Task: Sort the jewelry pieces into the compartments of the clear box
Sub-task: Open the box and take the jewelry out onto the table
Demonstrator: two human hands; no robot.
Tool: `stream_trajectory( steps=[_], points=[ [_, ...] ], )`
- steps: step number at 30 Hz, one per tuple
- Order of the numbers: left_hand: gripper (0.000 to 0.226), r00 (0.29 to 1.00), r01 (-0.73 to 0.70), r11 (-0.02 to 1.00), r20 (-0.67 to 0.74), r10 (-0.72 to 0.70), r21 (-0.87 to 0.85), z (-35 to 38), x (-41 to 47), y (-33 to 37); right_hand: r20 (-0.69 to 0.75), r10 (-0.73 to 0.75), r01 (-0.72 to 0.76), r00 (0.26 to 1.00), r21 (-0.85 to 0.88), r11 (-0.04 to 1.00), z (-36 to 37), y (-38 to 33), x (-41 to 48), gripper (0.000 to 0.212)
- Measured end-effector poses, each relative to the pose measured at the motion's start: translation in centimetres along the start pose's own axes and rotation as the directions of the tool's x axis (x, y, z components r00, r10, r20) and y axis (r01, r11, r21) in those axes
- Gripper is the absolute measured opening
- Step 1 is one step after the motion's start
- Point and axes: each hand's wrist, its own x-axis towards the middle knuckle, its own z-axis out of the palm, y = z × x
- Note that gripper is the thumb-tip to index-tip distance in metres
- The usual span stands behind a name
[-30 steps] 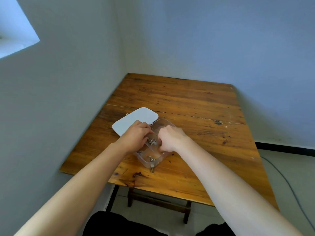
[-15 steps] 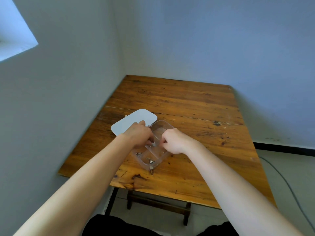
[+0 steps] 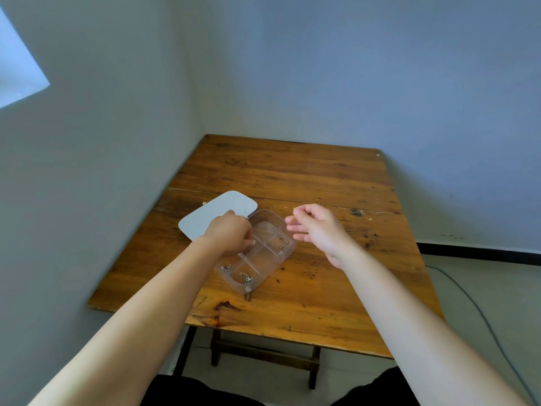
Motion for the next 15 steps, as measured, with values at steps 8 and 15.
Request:
stream_trajectory(
  steps=[8, 15],
  points=[
    [0.011, 0.973, -0.010, 0.492, -0.122, -0.195, -0.871, -2.4, -1.0, 0.8, -0.169, 0.090, -0.031, 0.982, 0.327, 0.945, -2.9, 0.7, -0.7, 0.020],
    [0.010, 0.983, -0.089, -0.027, -0.084, -0.163, -0.996, -3.8, 0.7, 7.6, -0.275, 0.163, -0.052, 0.947, 0.370, 0.928, -7.5, 2.0, -2.4, 0.018]
  ],
)
